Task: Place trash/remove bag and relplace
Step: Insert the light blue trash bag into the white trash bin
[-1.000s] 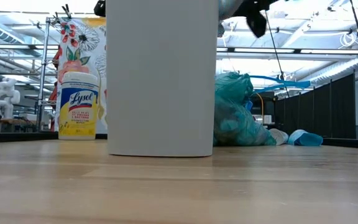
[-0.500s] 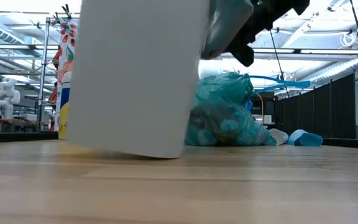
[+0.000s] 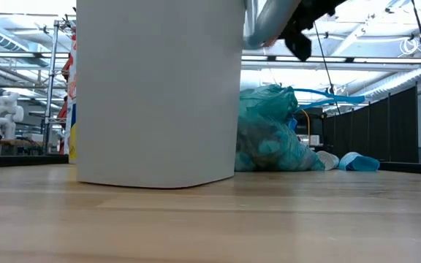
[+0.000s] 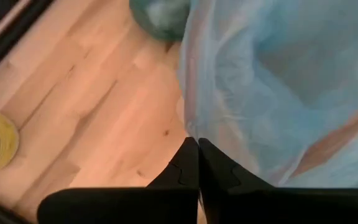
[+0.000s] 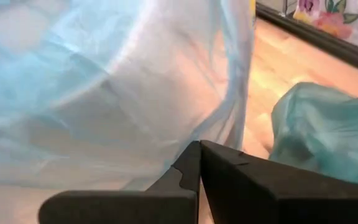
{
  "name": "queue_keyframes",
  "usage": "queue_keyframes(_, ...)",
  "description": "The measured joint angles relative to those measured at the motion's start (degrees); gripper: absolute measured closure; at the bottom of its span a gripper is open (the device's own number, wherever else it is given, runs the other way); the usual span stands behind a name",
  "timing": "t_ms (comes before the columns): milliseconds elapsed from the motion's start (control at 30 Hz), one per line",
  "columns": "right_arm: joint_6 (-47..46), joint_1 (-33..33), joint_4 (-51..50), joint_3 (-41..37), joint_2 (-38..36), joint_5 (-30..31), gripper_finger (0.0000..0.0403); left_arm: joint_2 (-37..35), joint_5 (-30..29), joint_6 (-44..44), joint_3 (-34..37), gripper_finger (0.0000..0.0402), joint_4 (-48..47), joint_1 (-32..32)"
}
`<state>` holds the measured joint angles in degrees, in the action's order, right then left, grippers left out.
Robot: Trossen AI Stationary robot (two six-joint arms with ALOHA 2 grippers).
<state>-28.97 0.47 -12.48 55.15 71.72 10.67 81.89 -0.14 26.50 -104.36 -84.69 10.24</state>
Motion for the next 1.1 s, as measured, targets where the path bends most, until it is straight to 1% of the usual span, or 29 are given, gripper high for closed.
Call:
queue_keyframes(67,-0.41,0.0,-1.12,0.03,-1.93,0.13,0.0403,-2.24,-0.27,0.04,2.17,0.0401,4.01,-0.2)
queue_keyframes(133,-1.06,0.06,-1.49,0.03,-3.14,0.22,0.0403,-5.59,-0.39,0.04,7.01,0.0402,9.47,-0.53)
queue_keyframes(300,-2.84,1.44,-2.8,0.03,-3.92,0.29,0.0403,-14.62,-0.37,1.35,24.91,0.0402,23.36,-1.42)
queue_keyframes(400,-4.51,2.11,-2.66,0.03,-3.6,0.24,0.0403,-19.83,0.23,1.66,36.57,0.0402,35.34,-1.43)
queue_keyframes(500,-7.55,3.04,-2.7,0.03,-3.1,0.35,0.0403,-24.19,4.43,3.38,47.37,0.0402,47.73,-1.38)
queue_keyframes(567,-9.5,4.19,-2.48,0.03,-2.51,0.33,0.0403,-26.44,7.22,5.72,52.49,0.0402,54.21,-1.38)
queue_keyframes(633,-10.84,5.57,-2.71,0.03,-1.99,1.21,0.0403,-27.77,7.83,7.64,55.22,0.0402,56.13,-1.38)
queue_keyframes(767,-12.63,8.33,-3.79,0.01,-2.26,7.81,0.0403,-29.64,8.17,7.57,55.63,0.0402,56.37,-1.38)
queue_keyframes(833,-13.97,8.99,-5.6,0.27,-3.06,9.02,0.0403,-30.78,8.09,6.76,55.63,0.0402,57.48,-1.2)
queue_keyframes(967,-16.71,10.1,-14.17,3.97,-3.31,10.92,0.0403,-34.07,7.65,5.95,55.63,0.04,57.79,-0.85)
queue_keyframes(1100,-18.88,12.29,-22.78,9.01,-3.38,16.52,0.0403,-37.59,7.52,1.78,55.63,0.0387,57.75,-0.9)
